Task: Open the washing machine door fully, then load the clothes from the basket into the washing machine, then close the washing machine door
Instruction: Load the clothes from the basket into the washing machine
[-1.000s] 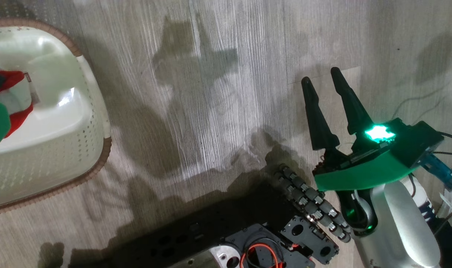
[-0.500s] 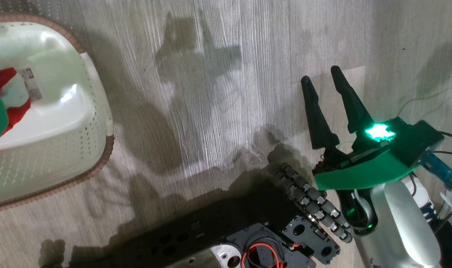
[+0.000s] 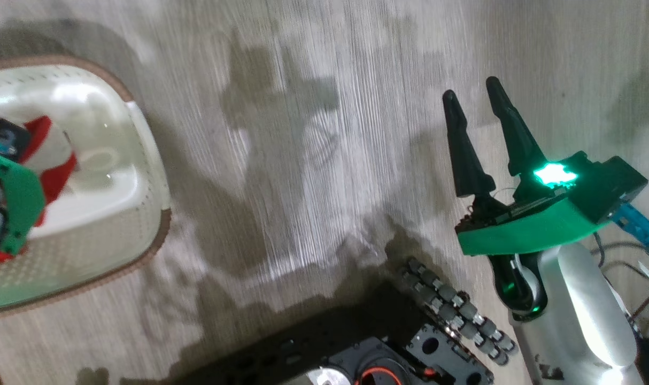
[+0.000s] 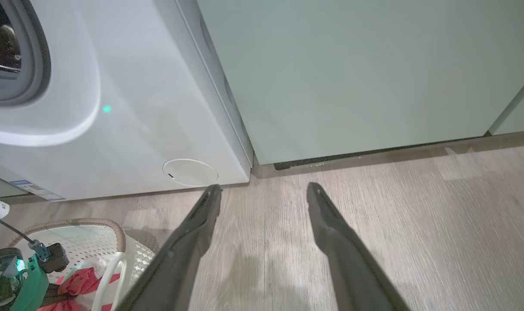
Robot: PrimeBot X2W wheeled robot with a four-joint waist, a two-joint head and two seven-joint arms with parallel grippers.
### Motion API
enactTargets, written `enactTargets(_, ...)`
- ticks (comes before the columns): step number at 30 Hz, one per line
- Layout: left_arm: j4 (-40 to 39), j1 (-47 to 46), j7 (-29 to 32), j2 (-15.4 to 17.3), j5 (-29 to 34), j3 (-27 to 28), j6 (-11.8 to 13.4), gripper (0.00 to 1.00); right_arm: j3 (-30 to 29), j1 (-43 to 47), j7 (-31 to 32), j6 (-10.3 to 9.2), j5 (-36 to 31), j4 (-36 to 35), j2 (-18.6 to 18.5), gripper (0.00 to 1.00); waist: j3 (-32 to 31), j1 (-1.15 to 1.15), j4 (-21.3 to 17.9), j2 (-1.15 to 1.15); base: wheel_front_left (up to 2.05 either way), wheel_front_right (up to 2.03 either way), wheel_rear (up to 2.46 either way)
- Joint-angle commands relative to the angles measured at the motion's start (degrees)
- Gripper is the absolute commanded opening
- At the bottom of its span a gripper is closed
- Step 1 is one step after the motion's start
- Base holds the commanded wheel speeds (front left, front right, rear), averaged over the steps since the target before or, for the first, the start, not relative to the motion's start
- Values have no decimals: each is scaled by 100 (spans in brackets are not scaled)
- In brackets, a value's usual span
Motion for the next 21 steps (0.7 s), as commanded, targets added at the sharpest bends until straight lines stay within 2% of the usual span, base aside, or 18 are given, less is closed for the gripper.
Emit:
enactTargets(1, -17, 250, -121, 99, -85, 133, 40, 0, 25, 212, -54, 0, -22, -61, -50, 100, -438, 0, 138, 0, 0, 0, 0)
enactTargets(3, -17, 440, -422, -117, -435, 401, 155, 0, -30, 240, -54, 0, -74, 39, -50, 100, -876, 0, 216, 0, 0, 0, 0)
enactTargets(4, -17, 440, -422, -117, -435, 401, 155, 0, -30, 240, -54, 0, -74, 39, -50, 100, -876, 0, 216, 0, 0, 0, 0)
enactTargets(5, -17, 600, -703, -267, -563, 471, 192, 0, -81, 272, -54, 0, -109, 114, -50, 100, -1194, 0, 286, 0, 0, 0, 0)
enactTargets(13, -19, 925, -1495, -714, -821, 555, 300, 0, -269, 429, -54, 0, -305, 344, -50, 100, -2162, 0, 632, 0, 0, 0, 0)
enactTargets(21, -333, 1156, -1907, -1116, -1189, 747, 314, 0, -456, 685, -54, 0, -480, 565, -50, 100, -3110, 0, 1013, 0, 0, 0, 0)
